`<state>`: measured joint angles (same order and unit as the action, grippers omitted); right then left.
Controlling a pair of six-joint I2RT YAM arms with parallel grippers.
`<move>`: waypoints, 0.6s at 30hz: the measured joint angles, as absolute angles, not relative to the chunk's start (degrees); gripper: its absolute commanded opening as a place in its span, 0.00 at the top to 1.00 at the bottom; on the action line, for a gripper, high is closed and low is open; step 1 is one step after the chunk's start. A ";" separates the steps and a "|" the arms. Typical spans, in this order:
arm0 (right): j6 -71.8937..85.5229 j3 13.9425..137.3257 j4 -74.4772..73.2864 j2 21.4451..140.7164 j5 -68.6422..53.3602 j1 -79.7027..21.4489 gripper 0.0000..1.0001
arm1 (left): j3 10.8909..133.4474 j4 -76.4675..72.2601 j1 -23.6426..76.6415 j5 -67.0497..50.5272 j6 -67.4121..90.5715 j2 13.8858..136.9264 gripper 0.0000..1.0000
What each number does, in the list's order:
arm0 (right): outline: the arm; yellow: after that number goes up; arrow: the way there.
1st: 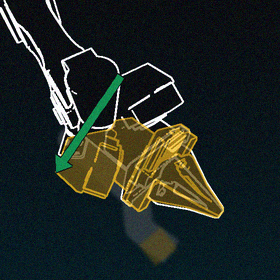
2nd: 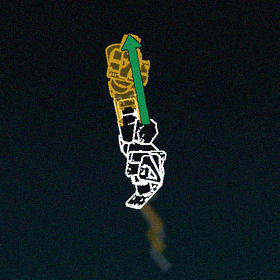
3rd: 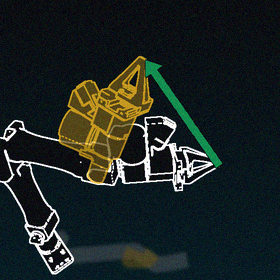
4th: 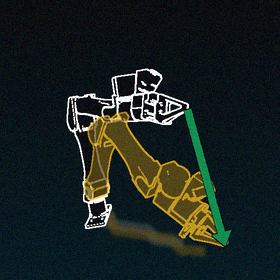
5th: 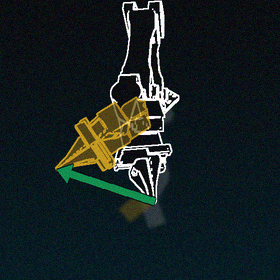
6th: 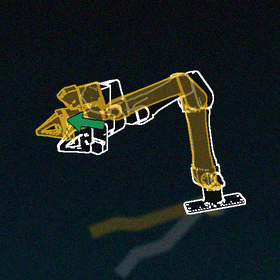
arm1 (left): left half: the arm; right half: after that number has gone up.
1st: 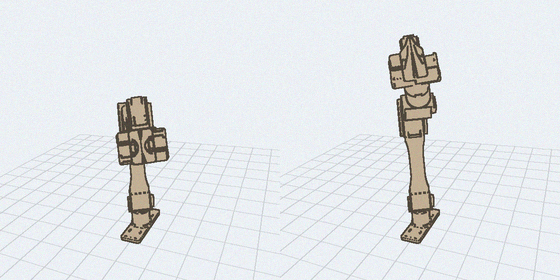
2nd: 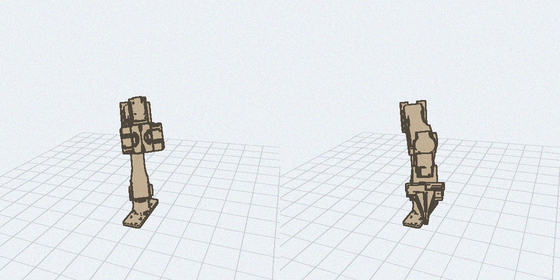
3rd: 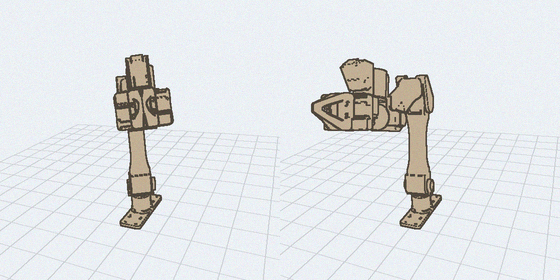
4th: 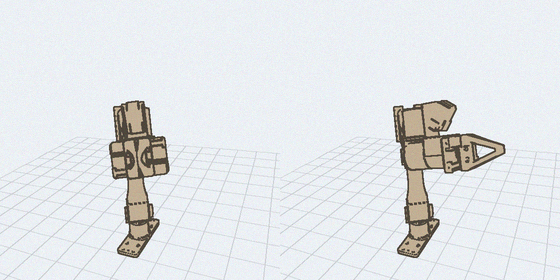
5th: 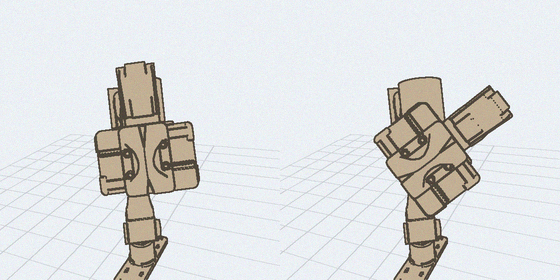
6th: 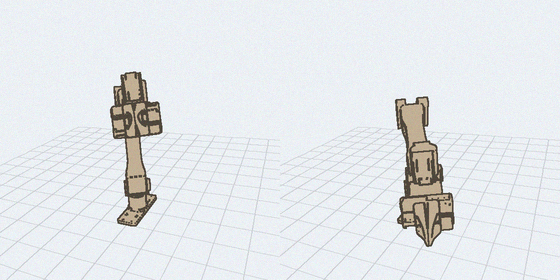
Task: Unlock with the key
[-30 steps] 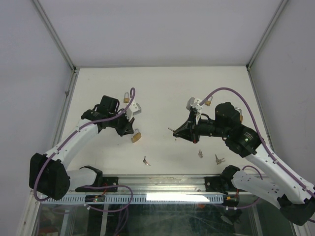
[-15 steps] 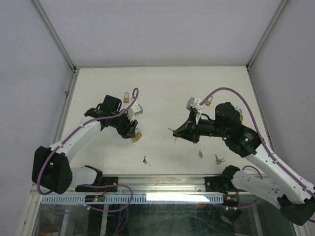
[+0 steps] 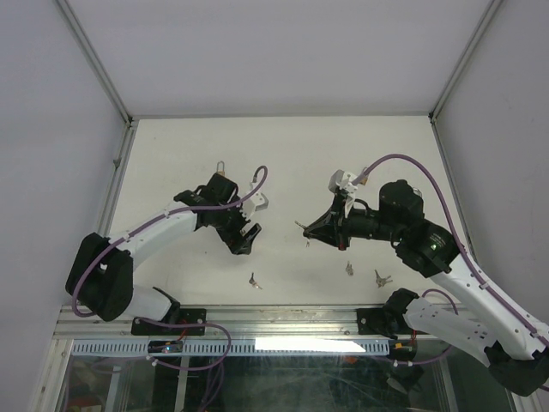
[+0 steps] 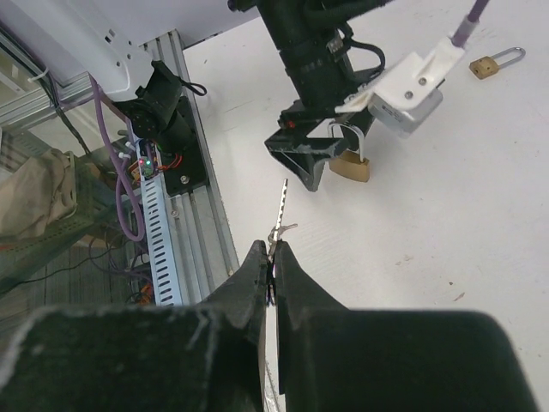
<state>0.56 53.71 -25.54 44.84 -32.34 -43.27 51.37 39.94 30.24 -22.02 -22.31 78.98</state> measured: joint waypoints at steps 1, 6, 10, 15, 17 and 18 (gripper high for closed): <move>0.56 53.71 -25.54 44.82 -32.32 -43.27 1.00 | 51.37 39.42 31.22 -21.08 -21.43 79.81 0.21; 0.56 53.67 -25.56 44.49 -32.10 -43.27 1.00 | 51.37 37.30 32.16 -15.81 -19.88 83.24 0.30; 0.56 53.65 -25.61 43.38 -31.68 -43.27 1.00 | 51.37 37.15 32.16 -13.80 -19.75 85.56 0.42; 0.47 53.65 -25.63 42.74 -31.57 -43.27 1.00 | 51.37 35.97 32.16 -13.45 -19.68 85.86 0.50; 0.34 53.65 -25.82 42.76 -31.29 -43.27 1.00 | 51.37 35.51 32.16 -13.41 -19.59 86.02 0.55; 0.30 53.65 -25.96 42.76 -31.24 -43.27 1.00 | 51.29 35.09 32.16 -13.41 -19.49 86.06 0.60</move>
<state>0.30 53.65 -25.96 42.76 -31.24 -43.27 51.29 35.09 32.16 -13.41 -19.49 86.06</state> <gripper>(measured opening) 0.020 0.493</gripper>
